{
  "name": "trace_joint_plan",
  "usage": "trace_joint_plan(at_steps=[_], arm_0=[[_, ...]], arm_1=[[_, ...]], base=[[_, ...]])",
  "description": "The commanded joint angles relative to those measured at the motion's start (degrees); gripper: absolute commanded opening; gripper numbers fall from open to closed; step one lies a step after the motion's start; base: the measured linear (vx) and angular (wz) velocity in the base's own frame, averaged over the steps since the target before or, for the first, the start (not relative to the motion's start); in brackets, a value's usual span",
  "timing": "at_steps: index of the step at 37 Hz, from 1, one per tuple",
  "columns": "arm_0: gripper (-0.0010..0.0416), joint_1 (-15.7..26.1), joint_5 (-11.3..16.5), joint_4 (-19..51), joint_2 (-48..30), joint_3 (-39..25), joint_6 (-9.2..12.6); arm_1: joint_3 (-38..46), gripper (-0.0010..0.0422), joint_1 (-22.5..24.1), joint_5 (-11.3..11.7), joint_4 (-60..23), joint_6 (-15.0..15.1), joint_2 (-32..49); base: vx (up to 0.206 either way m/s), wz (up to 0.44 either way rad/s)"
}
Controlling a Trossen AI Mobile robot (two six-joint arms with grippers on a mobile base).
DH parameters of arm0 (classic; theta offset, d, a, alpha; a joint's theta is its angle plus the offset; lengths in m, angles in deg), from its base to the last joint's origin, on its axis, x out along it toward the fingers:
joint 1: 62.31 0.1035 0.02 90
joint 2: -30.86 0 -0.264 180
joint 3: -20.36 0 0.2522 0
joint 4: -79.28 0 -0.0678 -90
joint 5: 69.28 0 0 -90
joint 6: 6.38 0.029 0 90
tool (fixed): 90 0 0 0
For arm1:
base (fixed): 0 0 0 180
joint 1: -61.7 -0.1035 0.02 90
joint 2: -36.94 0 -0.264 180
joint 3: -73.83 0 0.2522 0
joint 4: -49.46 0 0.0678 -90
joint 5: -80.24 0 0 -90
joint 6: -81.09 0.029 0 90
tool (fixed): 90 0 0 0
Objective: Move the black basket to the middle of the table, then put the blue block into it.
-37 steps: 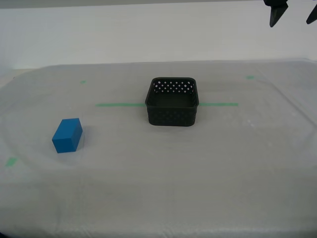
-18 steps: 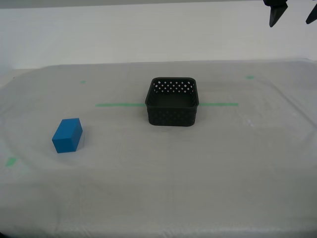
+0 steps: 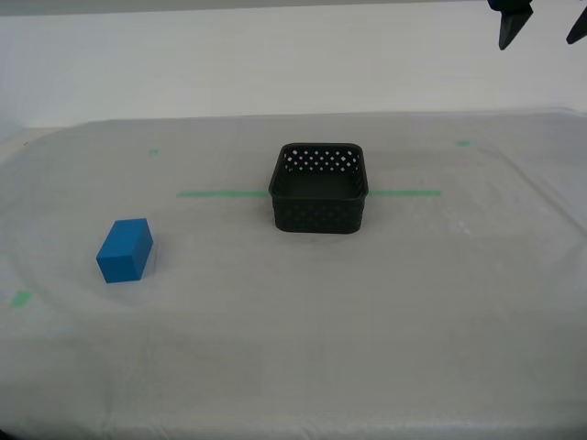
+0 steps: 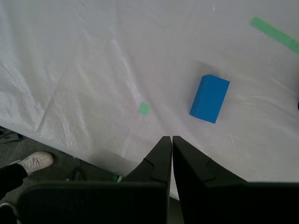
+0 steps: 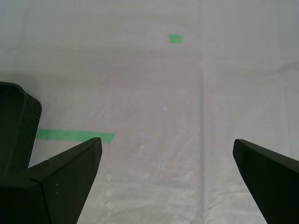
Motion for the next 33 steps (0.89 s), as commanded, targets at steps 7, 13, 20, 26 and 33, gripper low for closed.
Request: trace_joint_plan(at_steps=[7,13,20,26,33], arm_0=[[0.0393,0.0,0.1,0.0,0.0,0.0,-0.1],[0.0393,0.0,0.1,0.0,0.0,0.0,-0.1],[0.0393,0.0,0.1,0.0,0.0,0.0,-0.1],[0.0394,0.0,0.1,0.0,0.0,0.0,-0.1],[0.0394,0.0,0.2,0.0,0.0,0.0,-0.1]], arm_1=[[0.0,0.0000,0.0,-0.4,-0.3,-0.9,0.0],[0.0,0.0006,0.0,-1.0,-0.3,-0.9,0.0],[0.0,0.0063,0.0,-2.4,0.3,-0.7,0.0],[0.0,0.0135,0.0,-3.0,0.2,0.9,0.0],[0.0,0.0229,0.0,-3.7,0.2,4.3,0.0]], base=[[0.000,0.000],[0.000,0.000],[0.000,0.000],[0.000,0.000],[0.000,0.000]])
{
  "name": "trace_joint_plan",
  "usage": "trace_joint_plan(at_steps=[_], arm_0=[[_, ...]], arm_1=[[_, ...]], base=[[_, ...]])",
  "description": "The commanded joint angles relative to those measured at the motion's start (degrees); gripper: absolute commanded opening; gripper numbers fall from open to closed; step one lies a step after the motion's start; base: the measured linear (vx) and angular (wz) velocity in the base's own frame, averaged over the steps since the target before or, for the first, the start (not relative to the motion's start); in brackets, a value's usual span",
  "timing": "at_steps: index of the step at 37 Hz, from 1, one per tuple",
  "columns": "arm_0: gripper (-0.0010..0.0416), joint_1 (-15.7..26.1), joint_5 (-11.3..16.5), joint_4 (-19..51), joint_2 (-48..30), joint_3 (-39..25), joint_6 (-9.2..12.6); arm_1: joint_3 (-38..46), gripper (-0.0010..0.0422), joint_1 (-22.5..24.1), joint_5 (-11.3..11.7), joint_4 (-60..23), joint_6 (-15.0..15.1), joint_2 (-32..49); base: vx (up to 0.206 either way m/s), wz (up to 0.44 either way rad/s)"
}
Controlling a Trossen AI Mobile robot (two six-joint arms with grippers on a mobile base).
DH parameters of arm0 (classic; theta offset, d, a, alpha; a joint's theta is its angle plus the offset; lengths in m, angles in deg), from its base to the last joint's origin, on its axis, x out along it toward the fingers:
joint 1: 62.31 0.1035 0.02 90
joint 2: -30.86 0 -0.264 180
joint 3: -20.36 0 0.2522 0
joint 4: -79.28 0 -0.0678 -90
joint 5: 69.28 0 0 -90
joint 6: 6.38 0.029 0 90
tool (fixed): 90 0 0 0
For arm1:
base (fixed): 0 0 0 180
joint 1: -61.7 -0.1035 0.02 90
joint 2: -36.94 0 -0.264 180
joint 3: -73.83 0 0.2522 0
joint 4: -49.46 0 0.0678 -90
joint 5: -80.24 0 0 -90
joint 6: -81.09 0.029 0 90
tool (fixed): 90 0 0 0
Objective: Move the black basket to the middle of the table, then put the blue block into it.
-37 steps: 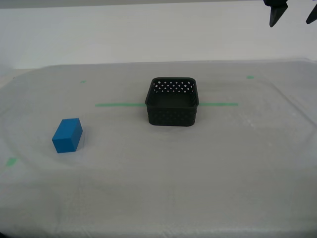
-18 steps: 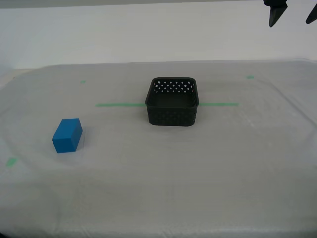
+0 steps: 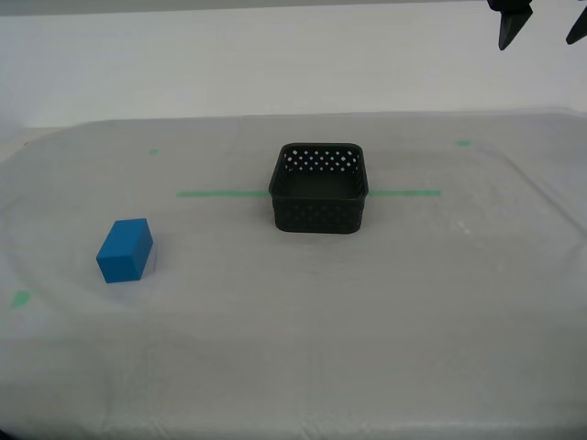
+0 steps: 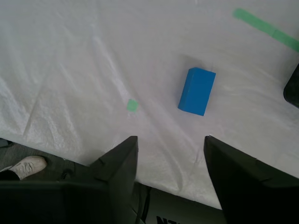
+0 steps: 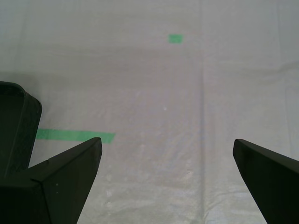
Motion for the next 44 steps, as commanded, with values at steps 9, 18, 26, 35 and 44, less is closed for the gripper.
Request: trace_joint_plan(at_steps=[9,18,26,35,44], arm_0=[[0.0393,0.0,0.1,0.0,0.0,0.0,0.0],[0.0393,0.0,0.1,0.0,0.0,0.0,0.0],[0.0394,0.0,0.1,0.0,0.0,0.0,0.0],[0.0393,0.0,0.1,0.0,0.0,0.0,0.0],[0.0394,0.0,0.1,0.0,0.0,0.0,0.0]], arm_1=[[-0.8,0.0359,0.0,-2.1,-0.7,4.4,0.0],[-3.3,0.0380,0.0,-5.8,-0.8,2.2,0.0],[-5.6,0.0394,0.8,-5.7,0.4,2.0,0.0],[-7.8,0.0400,3.6,-2.8,4.5,1.5,0.5],[-9.9,0.0401,7.0,-1.0,9.7,0.0,1.6]], base=[[0.000,0.000],[0.000,0.000],[0.000,0.000],[0.000,0.000],[0.000,0.000]])
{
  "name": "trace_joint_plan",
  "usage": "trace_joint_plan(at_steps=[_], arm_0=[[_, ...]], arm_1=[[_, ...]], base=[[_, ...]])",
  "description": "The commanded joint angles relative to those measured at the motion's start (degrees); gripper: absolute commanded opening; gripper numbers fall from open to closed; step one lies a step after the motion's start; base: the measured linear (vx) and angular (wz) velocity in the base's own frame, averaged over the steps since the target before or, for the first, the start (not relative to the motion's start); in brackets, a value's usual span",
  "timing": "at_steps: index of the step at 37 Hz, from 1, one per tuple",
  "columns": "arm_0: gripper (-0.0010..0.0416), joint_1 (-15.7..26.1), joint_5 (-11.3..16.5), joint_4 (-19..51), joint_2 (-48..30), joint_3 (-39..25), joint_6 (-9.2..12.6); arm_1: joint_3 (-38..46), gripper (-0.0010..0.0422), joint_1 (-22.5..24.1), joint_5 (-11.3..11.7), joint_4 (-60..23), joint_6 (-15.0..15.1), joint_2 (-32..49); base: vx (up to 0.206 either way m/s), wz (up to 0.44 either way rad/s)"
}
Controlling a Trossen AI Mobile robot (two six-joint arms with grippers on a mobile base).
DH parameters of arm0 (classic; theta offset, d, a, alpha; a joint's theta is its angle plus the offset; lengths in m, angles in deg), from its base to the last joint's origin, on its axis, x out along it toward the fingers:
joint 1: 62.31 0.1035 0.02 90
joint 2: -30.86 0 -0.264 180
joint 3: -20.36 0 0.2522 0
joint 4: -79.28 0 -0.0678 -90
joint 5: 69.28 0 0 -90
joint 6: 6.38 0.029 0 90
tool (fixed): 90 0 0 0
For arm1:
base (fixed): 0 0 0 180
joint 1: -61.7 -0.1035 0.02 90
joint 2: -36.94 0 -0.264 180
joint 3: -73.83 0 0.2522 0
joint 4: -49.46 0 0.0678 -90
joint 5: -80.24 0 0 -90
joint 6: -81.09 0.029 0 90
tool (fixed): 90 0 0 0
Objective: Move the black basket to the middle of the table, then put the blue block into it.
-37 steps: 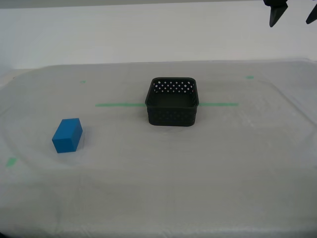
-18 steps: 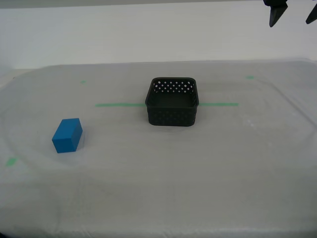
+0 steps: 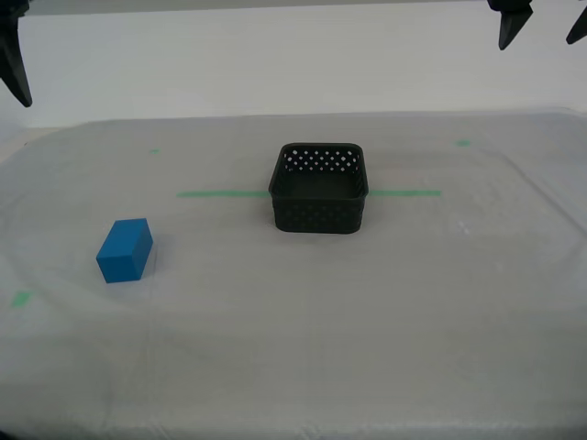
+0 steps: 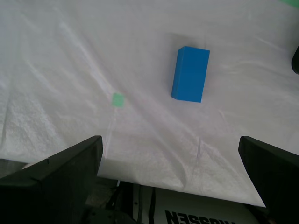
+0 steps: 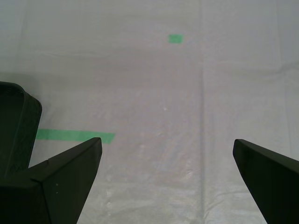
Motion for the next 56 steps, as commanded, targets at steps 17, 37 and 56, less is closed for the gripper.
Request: trace_joint_plan(at_steps=[17,37,56], arm_0=[[0.0394,0.1,0.1,0.0,0.0,0.0,0.0],[0.0393,0.1,0.2,0.0,0.0,0.0,0.0],[0.0394,0.0,0.1,0.0,0.0,0.0,0.0]], arm_1=[[-5.1,0.0401,4.9,0.4,10.2,-1.7,6.7],[-5.1,0.0401,6.7,0.1,19.3,0.8,18.8],[-5.1,0.0401,10.5,0.0,27.0,0.3,29.9]], base=[[0.000,0.000],[0.000,0.000],[0.000,0.000]])
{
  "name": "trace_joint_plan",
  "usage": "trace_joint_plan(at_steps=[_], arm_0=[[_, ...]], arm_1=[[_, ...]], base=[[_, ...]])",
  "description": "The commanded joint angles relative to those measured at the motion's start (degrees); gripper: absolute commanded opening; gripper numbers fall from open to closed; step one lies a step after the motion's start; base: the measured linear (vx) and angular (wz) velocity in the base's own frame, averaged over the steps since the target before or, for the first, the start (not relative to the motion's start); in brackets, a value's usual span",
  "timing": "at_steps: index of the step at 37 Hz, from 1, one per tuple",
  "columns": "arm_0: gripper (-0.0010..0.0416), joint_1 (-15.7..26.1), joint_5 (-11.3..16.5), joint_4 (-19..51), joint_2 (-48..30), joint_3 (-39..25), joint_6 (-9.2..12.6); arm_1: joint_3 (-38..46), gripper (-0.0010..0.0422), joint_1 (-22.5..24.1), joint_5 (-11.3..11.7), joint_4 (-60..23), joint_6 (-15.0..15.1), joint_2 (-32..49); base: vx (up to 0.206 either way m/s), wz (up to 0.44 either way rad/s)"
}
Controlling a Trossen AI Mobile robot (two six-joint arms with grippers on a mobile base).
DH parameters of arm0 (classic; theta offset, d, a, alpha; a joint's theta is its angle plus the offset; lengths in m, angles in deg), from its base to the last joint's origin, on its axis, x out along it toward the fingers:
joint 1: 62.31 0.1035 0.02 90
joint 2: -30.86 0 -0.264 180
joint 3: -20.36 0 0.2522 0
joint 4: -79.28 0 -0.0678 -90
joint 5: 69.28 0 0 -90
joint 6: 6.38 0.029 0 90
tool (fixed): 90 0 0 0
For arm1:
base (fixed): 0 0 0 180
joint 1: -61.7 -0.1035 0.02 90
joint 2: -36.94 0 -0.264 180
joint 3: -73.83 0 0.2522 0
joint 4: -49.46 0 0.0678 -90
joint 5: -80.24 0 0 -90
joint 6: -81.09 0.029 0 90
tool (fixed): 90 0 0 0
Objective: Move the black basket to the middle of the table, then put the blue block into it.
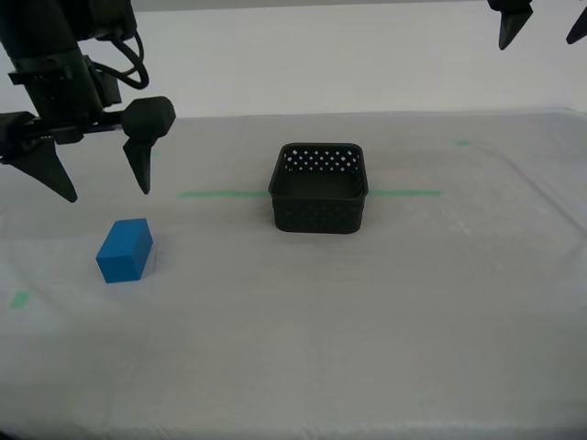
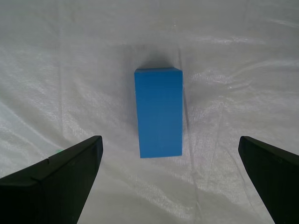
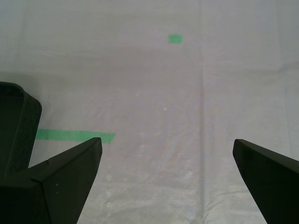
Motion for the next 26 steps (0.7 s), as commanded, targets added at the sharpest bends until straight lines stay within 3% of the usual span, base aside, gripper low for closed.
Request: trace_joint_plan(at_steps=[1,10,26], arm_0=[[0.0394,0.1,0.1,0.0,0.0,0.0,-0.1],[0.0393,0.0,0.1,-0.1,0.0,0.0,-0.1],[0.0393,0.1,0.1,0.0,0.0,0.0,-0.1]], arm_1=[[0.0,0.0401,0.2,-0.2,1.3,-0.1,1.7],[-1.5,0.0401,0.4,-0.2,4.7,-0.2,3.2],[-10.2,0.0401,0.5,-1.6,15.3,-3.8,3.2]], base=[[0.000,0.000],[0.000,0.000],[0.000,0.000]])
